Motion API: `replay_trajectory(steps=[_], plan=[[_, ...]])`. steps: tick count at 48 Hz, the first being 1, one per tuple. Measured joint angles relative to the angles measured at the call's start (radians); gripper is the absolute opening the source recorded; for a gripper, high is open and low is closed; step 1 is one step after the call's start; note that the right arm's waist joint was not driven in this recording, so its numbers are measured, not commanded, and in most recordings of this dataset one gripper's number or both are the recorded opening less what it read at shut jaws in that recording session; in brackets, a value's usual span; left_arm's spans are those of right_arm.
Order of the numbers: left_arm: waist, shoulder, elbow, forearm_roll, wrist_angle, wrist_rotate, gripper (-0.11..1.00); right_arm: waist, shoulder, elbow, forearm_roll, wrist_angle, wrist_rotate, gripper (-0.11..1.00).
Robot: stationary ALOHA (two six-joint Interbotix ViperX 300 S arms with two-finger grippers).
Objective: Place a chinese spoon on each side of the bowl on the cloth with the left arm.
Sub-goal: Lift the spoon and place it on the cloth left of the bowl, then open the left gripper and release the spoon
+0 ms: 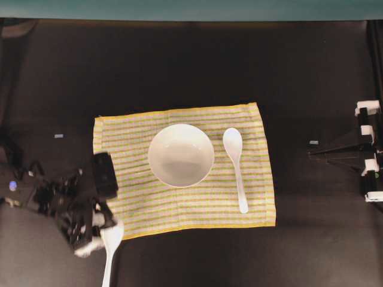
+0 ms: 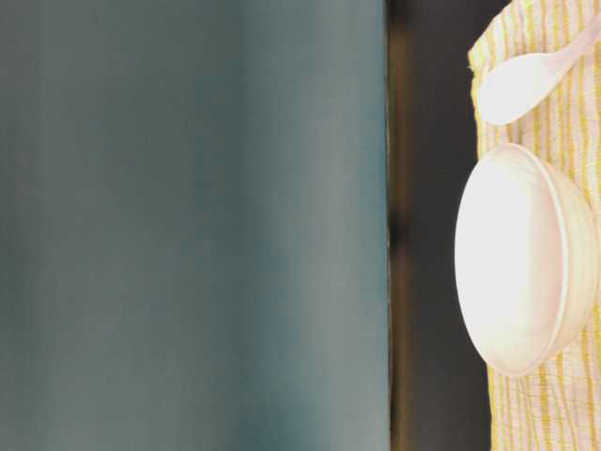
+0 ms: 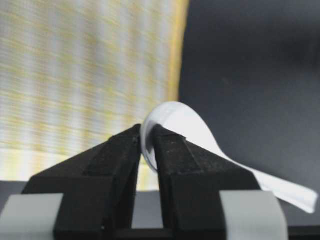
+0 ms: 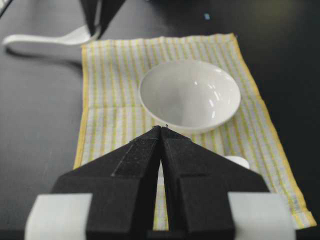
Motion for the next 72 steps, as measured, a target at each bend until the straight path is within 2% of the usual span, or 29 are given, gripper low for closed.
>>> replay_trajectory(steps=[8, 14, 20, 26, 32, 53, 64, 68, 72], plan=[[0.095, -0.127, -0.054, 0.0, 0.123, 0.098, 0.08, 0.0, 0.0, 0.0, 0.0, 0.003, 0.0, 0.0], [0.202, -0.196, -0.092, 0.0, 0.164, 0.186, 0.08, 0.0, 0.0, 0.0, 0.0, 0.003, 0.0, 0.0], [0.314, -0.193, -0.087, 0.0, 0.172, 0.268, 0.08, 0.0, 0.0, 0.0, 0.0, 0.006, 0.0, 0.0], [0.426, -0.15, -0.072, -0.002, 0.17, 0.318, 0.08, 0.0, 0.0, 0.003, 0.0, 0.008, 0.0, 0.0], [0.477, -0.103, -0.067, 0.0, 0.137, 0.33, 0.08, 0.0, 0.0, 0.006, 0.0, 0.008, 0.0, 0.0], [0.568, 0.006, 0.006, -0.002, -0.028, 0.316, 0.08, 0.0, 0.0, 0.023, 0.0, 0.006, 0.0, 0.0], [0.575, 0.018, 0.06, -0.002, -0.169, 0.318, 0.08, 0.0, 0.0, 0.028, 0.002, 0.002, 0.0, 0.0], [0.58, 0.032, 0.075, -0.002, -0.19, 0.318, 0.15, 0.0, 0.0, 0.028, 0.005, 0.002, 0.0, 0.0], [0.581, 0.058, 0.092, -0.002, -0.192, 0.319, 0.36, 0.0, 0.0, 0.028, 0.005, 0.0, 0.0, 0.0]])
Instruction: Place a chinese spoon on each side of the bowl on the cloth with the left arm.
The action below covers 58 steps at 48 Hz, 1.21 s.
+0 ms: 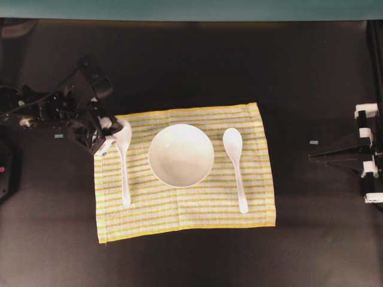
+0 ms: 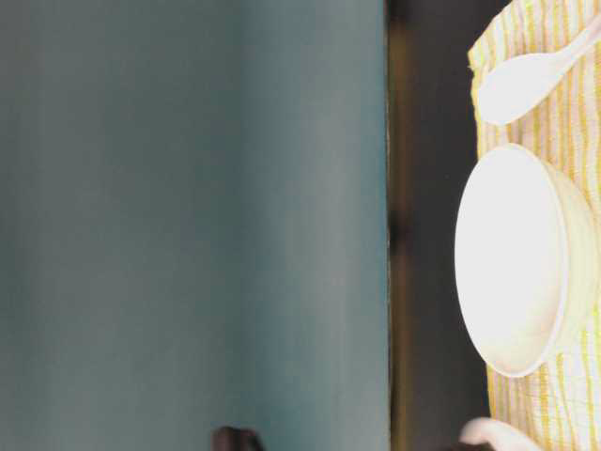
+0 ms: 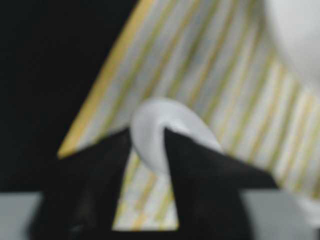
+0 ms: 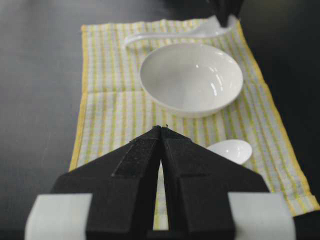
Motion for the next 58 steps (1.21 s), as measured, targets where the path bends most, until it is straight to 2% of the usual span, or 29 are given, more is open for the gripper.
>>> replay_trajectory(steps=[6, 11, 20, 29, 36, 48, 58], plan=[[0.0, 0.02, 0.006, 0.002, -0.006, -0.002, 0.69, 0.0, 0.0, 0.0, 0.002, -0.002, 0.0, 0.0], [0.0, 0.02, 0.006, 0.002, -0.014, 0.002, 0.86, 0.0, 0.0, 0.0, 0.002, -0.003, 0.0, 0.0], [-0.002, -0.029, -0.006, 0.0, -0.015, 0.002, 0.85, 0.0, 0.0, 0.0, 0.003, -0.005, 0.0, 0.0], [-0.014, -0.213, -0.026, 0.002, 0.005, 0.008, 0.85, 0.002, 0.0, 0.0, 0.005, -0.005, 0.0, 0.0], [-0.054, -0.379, -0.021, 0.002, 0.011, 0.018, 0.85, 0.0, 0.0, 0.0, 0.005, -0.003, 0.0, 0.0], [-0.16, -0.603, 0.086, 0.002, 0.015, 0.095, 0.84, 0.0, -0.002, 0.0, 0.005, -0.005, -0.002, 0.0], [-0.218, -0.779, 0.163, 0.002, 0.018, 0.147, 0.84, 0.0, -0.012, 0.0, 0.003, -0.002, -0.002, 0.0]])
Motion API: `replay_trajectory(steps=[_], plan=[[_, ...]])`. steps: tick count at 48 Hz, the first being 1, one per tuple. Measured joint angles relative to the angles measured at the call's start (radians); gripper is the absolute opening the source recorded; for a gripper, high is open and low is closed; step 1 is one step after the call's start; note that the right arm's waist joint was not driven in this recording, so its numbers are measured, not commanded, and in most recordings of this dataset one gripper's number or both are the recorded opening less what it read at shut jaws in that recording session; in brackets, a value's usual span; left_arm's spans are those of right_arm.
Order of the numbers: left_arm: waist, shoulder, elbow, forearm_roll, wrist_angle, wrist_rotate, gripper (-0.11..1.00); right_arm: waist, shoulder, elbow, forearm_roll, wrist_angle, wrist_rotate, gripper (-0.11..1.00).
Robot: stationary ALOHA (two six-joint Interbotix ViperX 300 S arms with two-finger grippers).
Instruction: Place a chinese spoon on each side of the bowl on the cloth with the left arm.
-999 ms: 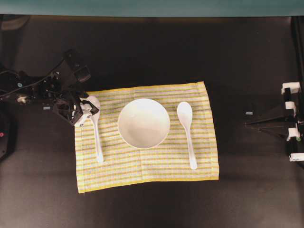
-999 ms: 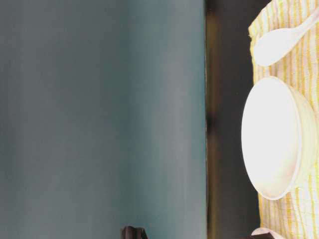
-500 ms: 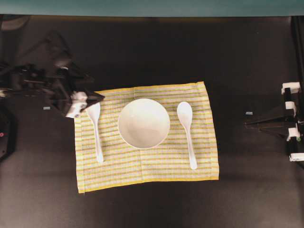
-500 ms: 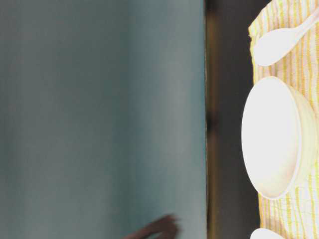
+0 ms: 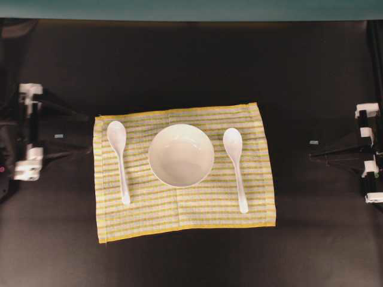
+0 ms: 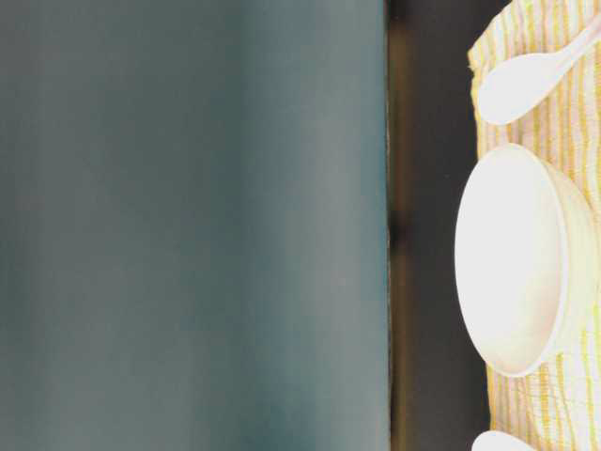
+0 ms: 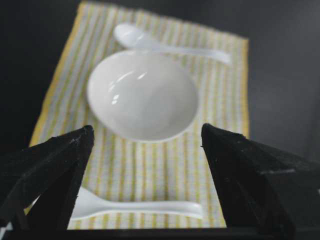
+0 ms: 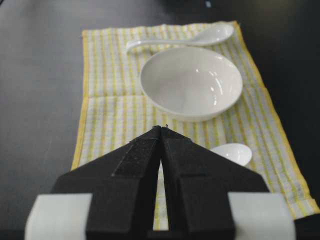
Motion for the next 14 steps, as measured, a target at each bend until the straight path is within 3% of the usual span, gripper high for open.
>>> replay_trajectory(steps=[14], plan=[[-0.02, -0.167, 0.018, 0.0, 0.114, 0.054, 0.84, 0.0, -0.028, 0.0, 0.002, 0.005, -0.002, 0.0]])
